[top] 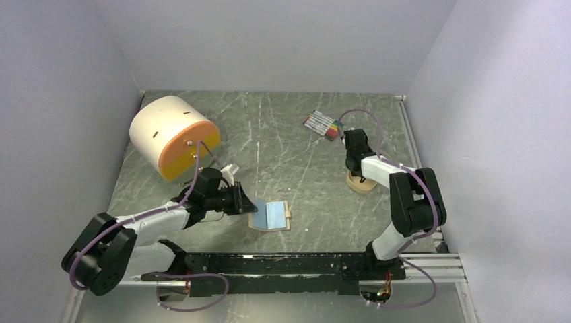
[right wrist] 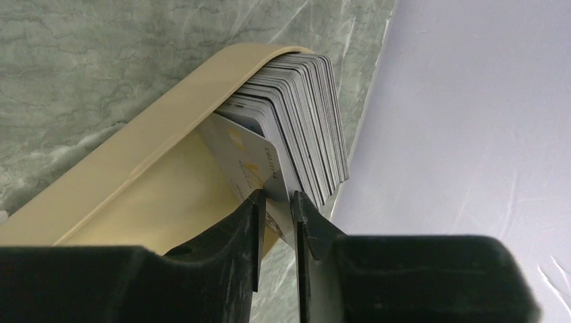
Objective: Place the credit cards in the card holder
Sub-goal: Pick up the credit card from the storage box.
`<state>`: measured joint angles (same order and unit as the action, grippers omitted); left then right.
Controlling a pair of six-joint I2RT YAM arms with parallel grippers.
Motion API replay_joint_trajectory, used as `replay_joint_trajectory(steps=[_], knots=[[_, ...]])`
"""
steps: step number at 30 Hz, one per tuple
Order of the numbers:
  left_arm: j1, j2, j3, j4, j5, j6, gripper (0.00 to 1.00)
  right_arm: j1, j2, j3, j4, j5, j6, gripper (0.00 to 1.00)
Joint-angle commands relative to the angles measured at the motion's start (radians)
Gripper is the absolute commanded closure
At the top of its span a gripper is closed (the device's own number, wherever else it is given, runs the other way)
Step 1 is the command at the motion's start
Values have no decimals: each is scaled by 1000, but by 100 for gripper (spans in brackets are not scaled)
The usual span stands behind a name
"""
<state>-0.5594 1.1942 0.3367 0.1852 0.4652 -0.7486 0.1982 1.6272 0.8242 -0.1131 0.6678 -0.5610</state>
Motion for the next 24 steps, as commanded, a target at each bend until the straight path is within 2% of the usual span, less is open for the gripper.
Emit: replay_joint_trajectory(steps=[1,12,18,21,24], knots=[[0,-40,0,-8,-17,-15,77,-15,-37,38,-19,-8,16,76],[0,-101,-27,-9,-21,-47,76,-16,-76,63,-73,-48,11,82],[-2,-109,-32,-16,-24,-46,77,-14,-66,83,-140,-100,46,100],[-2,-125,-37,-23,-28,-44,76,-14,-70,108,-210,-102,78,100],[-2,-127,-21,-55,-29,-28,76,-10,-107,130,-286,-166,104,100]])
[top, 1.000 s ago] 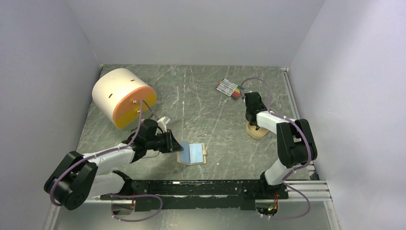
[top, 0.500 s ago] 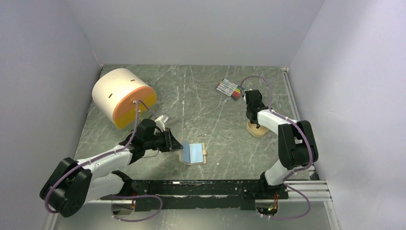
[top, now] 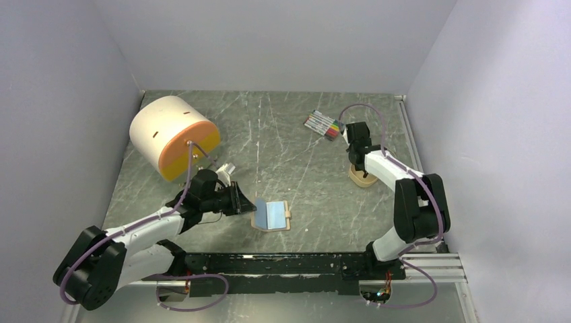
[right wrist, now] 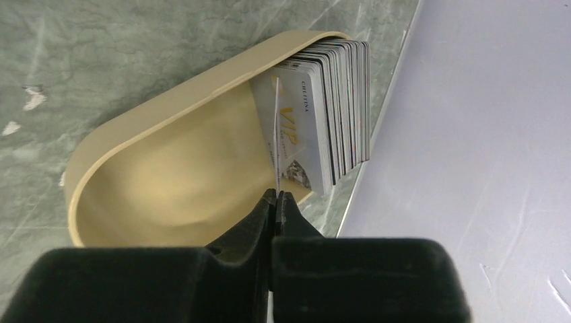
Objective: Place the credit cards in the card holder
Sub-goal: Pick up the credit card from the storage box.
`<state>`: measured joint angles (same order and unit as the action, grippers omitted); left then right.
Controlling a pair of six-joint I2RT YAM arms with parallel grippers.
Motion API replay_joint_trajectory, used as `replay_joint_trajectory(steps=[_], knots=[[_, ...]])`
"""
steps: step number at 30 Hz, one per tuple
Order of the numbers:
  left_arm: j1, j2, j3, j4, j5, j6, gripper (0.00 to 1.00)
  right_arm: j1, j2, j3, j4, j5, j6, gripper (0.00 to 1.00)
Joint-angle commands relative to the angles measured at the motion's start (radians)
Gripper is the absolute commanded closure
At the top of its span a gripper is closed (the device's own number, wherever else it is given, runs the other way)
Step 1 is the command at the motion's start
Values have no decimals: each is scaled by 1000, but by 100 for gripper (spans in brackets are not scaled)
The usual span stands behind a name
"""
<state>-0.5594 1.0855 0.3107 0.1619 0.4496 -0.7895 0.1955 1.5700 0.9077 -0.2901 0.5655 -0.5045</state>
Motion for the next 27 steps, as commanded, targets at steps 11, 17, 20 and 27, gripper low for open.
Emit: replay_joint_trajectory(steps=[11,17,20,27], knots=[[-2,-30,44,-125,-65,51,71,6,-190,243,-284,-238,271,100],[-1,-15,38,-135,-92,45,78,10,-139,394,-341,-441,618,100],[-2,-4,34,-128,-106,38,86,19,-160,332,-264,-733,726,100],[-2,9,0,-59,-136,-21,91,86,-360,-63,201,-1082,1029,100]])
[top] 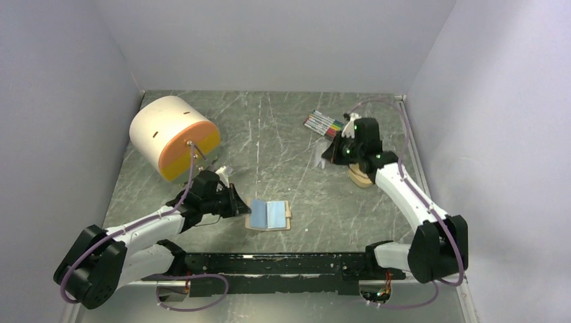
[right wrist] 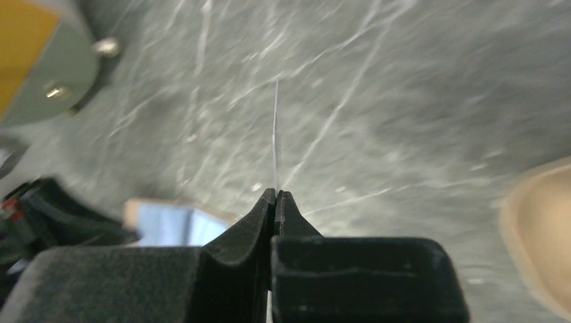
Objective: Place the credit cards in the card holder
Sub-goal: Pick up the credit card from the storage box, then insert the credit card into the card holder.
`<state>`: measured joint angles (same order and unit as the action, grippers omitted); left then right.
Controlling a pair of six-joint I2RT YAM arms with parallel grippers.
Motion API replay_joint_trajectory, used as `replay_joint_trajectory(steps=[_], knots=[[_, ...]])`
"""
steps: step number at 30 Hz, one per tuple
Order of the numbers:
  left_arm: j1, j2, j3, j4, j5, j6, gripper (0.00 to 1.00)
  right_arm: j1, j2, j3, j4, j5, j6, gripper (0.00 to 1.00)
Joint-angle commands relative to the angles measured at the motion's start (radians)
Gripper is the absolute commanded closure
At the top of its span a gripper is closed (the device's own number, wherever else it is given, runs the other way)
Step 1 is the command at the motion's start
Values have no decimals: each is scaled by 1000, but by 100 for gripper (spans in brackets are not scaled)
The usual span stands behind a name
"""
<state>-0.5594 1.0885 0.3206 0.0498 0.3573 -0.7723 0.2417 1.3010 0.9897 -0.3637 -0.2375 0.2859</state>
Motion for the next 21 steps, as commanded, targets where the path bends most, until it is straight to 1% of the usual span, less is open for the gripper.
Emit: replay_joint_trajectory(steps=[1,5,11,14,16,19,21], knots=[[-2,11,-18,74,-44,-53,91,56,-107,-177,326,-285,269,100],[-2,35,-15,72,-73,-83,91,138,-129,-259,397,-273,343,100],[-4,30,-43,101,-101,-167,91,275,-87,-346,517,-283,438,100],[-3,31,-51,92,-117,-193,91,335,-41,-353,524,-275,433,100],[-3,34,-51,82,-120,-192,91,368,-24,-374,539,-255,469,100],[-3,34,-42,53,-125,-185,86,399,2,-448,669,-277,572,100],[-3,32,-42,51,-122,-178,83,413,28,-478,710,-277,609,100]])
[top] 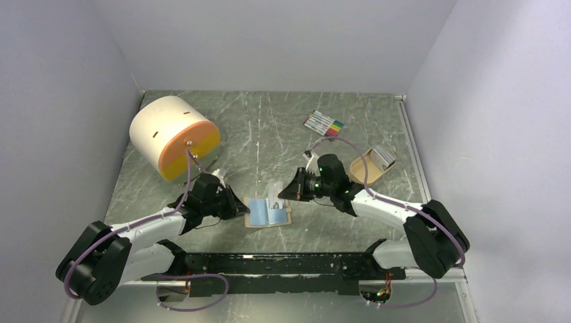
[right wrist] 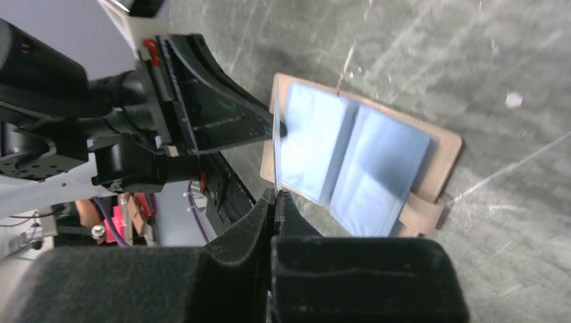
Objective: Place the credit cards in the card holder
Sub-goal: Insert the credit card into the card holder.
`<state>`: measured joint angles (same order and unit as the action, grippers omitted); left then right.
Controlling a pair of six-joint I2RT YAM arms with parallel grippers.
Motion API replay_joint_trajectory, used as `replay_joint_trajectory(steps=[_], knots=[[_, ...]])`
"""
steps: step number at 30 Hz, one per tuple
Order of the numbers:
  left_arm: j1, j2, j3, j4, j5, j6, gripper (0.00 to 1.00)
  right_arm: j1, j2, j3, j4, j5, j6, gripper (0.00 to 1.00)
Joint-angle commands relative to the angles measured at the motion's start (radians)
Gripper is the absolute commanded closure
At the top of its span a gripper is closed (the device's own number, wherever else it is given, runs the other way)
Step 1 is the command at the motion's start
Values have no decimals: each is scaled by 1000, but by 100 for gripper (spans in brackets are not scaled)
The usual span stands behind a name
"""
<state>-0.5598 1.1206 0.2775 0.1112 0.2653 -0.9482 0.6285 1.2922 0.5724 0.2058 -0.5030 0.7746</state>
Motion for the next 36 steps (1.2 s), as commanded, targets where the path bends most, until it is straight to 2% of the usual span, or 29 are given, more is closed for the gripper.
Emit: replay_joint_trajectory(steps=[1,8,16,23,28,36], knots=[[-2,-2,3,-9,-30,-3,82,30,53,-70,151,-12,131,100],[-2,26,13,-9,-3,10,83,42,163,-113,291,-64,174,98],[-3,26,19,-33,-11,27,81,44,281,-86,295,-41,77,100],[-3,23,14,-22,-3,26,80,44,361,-112,417,-82,115,99],[-5,28,22,-28,-3,35,77,44,397,-131,486,-115,152,99],[-5,36,26,-24,-4,38,81,43,412,-146,488,-145,155,99]])
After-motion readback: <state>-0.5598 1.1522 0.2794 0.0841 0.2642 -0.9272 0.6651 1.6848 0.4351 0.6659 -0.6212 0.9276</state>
